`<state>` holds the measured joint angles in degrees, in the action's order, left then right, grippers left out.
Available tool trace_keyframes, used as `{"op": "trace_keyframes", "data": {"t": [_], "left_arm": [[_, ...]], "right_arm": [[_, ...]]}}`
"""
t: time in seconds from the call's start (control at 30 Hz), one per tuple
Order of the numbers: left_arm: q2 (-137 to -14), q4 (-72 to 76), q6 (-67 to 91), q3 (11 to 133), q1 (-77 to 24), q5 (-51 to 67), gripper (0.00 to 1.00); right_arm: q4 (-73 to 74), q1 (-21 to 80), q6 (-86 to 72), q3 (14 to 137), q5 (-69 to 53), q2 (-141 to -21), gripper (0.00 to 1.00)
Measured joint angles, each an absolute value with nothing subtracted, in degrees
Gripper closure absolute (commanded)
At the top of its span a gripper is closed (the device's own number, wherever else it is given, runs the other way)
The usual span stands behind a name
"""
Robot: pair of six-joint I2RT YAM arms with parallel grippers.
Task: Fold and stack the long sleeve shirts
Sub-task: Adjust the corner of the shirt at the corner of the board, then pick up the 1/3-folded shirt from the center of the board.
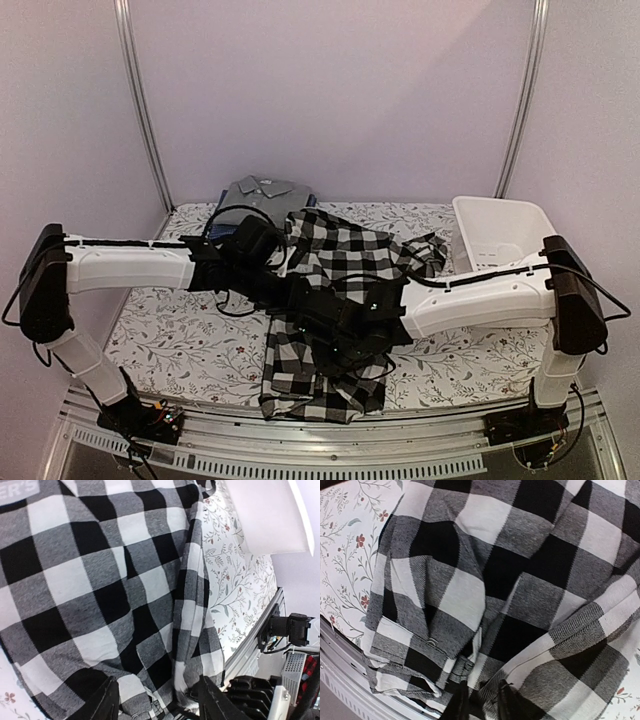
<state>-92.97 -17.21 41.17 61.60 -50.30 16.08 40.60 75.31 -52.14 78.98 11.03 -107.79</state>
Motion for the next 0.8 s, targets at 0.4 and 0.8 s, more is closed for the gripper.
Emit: {"op": "trace_keyframes", "data": {"t": [0.4, 0.8], "left_arm": [[-91.0, -15.0, 40.3, 55.9, -51.1, 21.2, 0.52], [-97.8, -15.9, 39.1, 59.8, -60.0, 21.3, 0.58]], "right_arm": [[36.8, 69.0, -47.9, 76.6, 9.7, -103.1, 0.43], [37.1, 52.9, -46.4, 68.7, 13.4, -90.0, 0.45]]}}
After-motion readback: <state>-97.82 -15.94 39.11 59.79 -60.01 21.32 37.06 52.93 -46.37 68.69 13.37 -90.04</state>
